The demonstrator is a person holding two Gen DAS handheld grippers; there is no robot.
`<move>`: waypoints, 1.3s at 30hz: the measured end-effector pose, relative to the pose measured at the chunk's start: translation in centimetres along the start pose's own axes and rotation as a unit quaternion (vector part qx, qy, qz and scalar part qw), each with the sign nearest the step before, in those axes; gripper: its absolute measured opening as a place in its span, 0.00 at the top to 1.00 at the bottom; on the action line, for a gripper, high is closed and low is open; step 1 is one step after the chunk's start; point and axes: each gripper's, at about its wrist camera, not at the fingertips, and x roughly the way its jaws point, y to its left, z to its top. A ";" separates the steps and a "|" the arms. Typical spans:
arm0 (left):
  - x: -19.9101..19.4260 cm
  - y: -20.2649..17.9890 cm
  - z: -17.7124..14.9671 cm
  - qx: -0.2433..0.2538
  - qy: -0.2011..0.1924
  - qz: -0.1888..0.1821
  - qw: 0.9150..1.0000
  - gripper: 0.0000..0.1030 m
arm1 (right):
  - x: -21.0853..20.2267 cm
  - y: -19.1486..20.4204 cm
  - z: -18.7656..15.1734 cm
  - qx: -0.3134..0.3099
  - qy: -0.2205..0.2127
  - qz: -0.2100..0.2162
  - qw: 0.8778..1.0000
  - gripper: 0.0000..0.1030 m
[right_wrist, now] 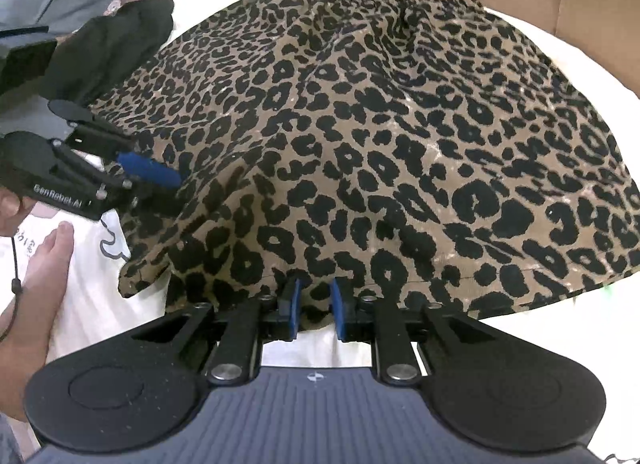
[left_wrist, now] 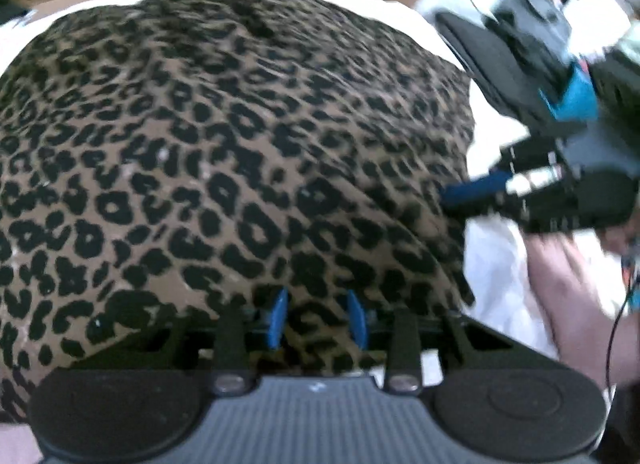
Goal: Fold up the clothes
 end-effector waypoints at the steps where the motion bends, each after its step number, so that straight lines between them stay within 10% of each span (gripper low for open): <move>1: 0.0 -0.1 -0.1 0.002 0.005 -0.003 1.000 0.69 | -0.3 0.0 -0.1 0.002 -0.003 0.002 1.000 0.83; 11: -3.2 1.1 -1.8 -0.044 0.012 -0.010 0.999 0.79 | -1.8 -1.3 0.2 0.030 -0.042 0.013 0.999 0.82; 39: -10.8 10.9 -5.2 -0.190 -0.100 0.215 0.953 0.78 | -2.4 -3.1 -0.6 0.057 -0.054 -0.019 0.997 0.70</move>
